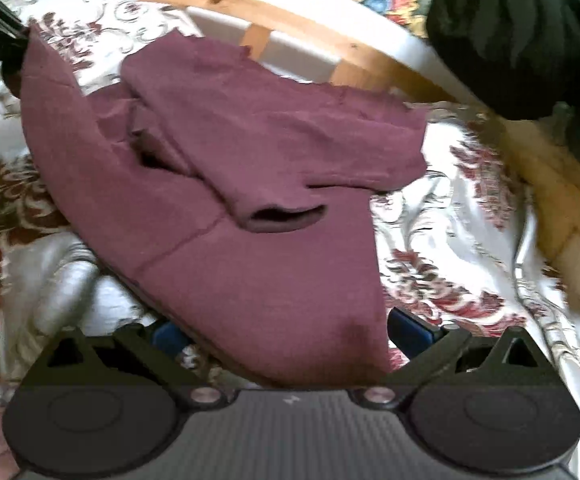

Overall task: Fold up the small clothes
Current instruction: 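Hold the hem with both tools and fold it up toward the collar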

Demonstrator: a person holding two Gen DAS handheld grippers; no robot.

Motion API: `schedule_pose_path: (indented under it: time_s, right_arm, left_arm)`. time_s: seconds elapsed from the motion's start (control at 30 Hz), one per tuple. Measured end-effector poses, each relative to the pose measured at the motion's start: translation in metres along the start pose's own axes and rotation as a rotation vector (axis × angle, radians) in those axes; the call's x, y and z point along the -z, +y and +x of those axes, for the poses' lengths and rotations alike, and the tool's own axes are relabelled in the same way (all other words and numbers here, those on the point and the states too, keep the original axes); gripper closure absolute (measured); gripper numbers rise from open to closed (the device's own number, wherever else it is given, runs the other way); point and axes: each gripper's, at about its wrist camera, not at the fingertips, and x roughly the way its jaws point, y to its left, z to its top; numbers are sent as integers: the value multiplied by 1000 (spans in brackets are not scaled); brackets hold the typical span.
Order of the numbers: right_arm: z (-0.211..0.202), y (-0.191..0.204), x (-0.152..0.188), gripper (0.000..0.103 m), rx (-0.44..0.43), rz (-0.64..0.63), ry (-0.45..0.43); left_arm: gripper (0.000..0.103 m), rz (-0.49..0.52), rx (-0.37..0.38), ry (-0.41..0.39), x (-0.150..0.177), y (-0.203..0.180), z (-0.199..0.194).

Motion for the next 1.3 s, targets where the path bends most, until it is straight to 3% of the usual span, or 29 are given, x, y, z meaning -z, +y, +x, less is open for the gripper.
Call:
schedule_pose_path:
  time_s: [0.07,0.13,0.23,0.3,0.37,0.5,0.73,0.87,1.1,1.3]
  right_arm:
    - [1,-7,2,2,25,19,2]
    - [0,-13,5,13,35,41,1]
    - [-3,-16,7,45,53,54,-6]
    - [-6,-19,7,79,26,62,-10]
    - [-14,-22,6,93,7,74,-31]
    - [-40,-32,3,96,-20,104,-104]
    - [-100,-51,2,96,-15,170,-251]
    - [-129,-63,7,96,-38,211,-322]
    - [-156,-72,16,96,-33,231,-360]
    - [-134,-81,-12,96,-49,208,-341]
  left_arm:
    - [98,2,-7,-17,-2,1,-3]
    - [98,6,-12,-32,-1,1,-4]
    - [98,-25,3,-31,6,3,-7]
    - [98,-77,22,-11,10,3,-12]
    - [99,-102,35,9,13,-1,-21]
    - [99,-70,-39,-25,11,-20,-47]
    - [99,-257,-125,-67,14,-26,-97]
    - [99,-268,-159,-89,19,-44,-129]
    - [99,-281,-156,-134,18,-69,-163]
    - [99,-259,-170,-132,4,-58,-147]
